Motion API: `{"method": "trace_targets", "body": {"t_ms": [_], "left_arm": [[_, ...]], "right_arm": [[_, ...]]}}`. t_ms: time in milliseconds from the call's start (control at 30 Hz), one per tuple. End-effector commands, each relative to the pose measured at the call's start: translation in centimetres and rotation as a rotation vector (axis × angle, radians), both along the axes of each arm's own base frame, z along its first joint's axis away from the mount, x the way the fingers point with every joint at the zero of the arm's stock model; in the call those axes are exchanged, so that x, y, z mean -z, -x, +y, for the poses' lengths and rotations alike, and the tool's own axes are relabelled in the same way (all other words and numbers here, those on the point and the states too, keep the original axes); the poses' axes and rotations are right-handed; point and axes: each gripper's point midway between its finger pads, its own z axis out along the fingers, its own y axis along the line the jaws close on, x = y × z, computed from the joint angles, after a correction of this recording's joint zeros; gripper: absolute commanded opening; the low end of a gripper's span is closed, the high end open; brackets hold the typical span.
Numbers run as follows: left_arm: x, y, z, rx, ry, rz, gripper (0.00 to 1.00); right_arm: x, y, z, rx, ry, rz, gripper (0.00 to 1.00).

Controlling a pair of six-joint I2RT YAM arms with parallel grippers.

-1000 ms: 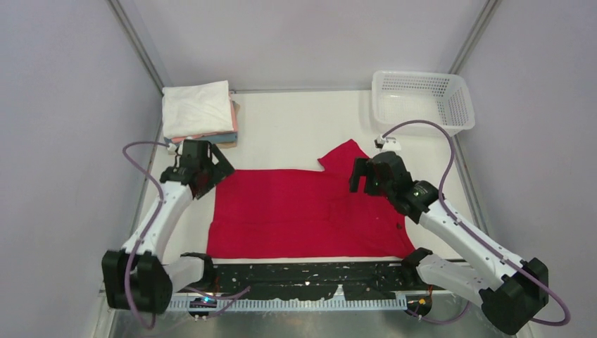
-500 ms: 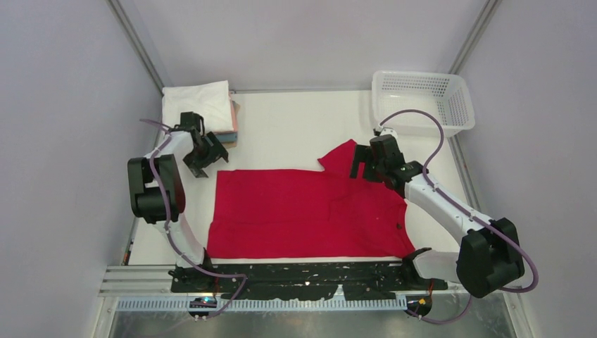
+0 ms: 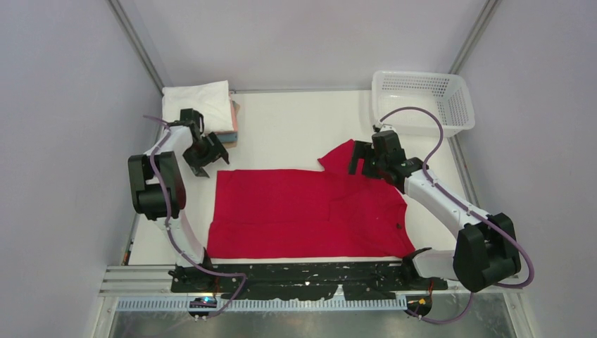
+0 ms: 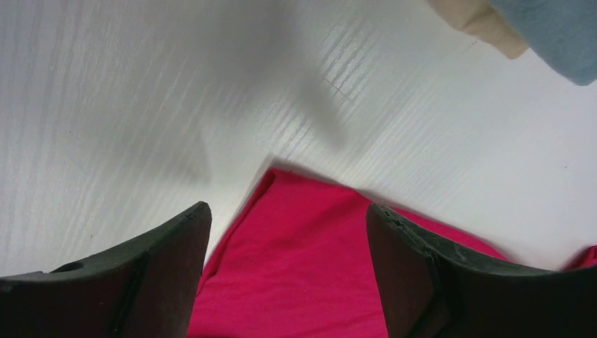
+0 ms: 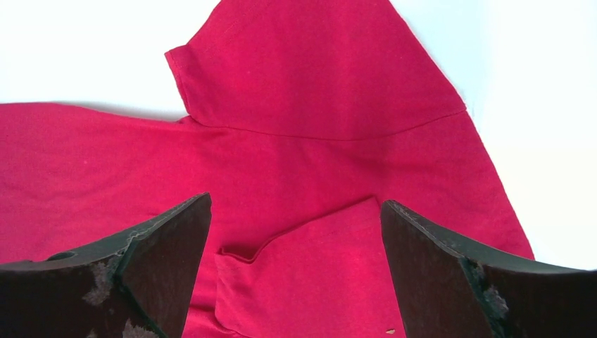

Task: Fold and stack the t-shirts
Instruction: Grab the side of the flattened tshirt furthest away from the robot with both arms

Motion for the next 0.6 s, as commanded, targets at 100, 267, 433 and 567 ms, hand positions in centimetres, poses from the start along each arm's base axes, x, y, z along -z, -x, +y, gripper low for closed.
{"method": "trace_targets", "body": {"t_ms": [100, 267, 433, 567], "left_arm": [[-2.0, -2.3, -2.3, -0.036, -0.048, -0.125, 0.84], [-1.3, -3.0, -2.4, -0.16, -0.166, -0.15, 0.84], [-0.7, -2.5, -2.2, -0.239, -0.178, -0.14, 0.75], [-0.6, -1.6, -1.9, -0.286, -0.196, -0.093, 0.76]], "right_arm": [[-2.1, -1.2, 1.1, -0.031, -0.065, -0.086, 0.95], [-1.9, -1.0, 1.7, -0.058, -0.087, -0.083, 0.95], [-1.4, -0.7, 2.2, -0.084, -0.108, -0.071, 0.95], [-1.1, -0.8, 2.4, -0.093, -0.109, -0.062, 0.95]]}}
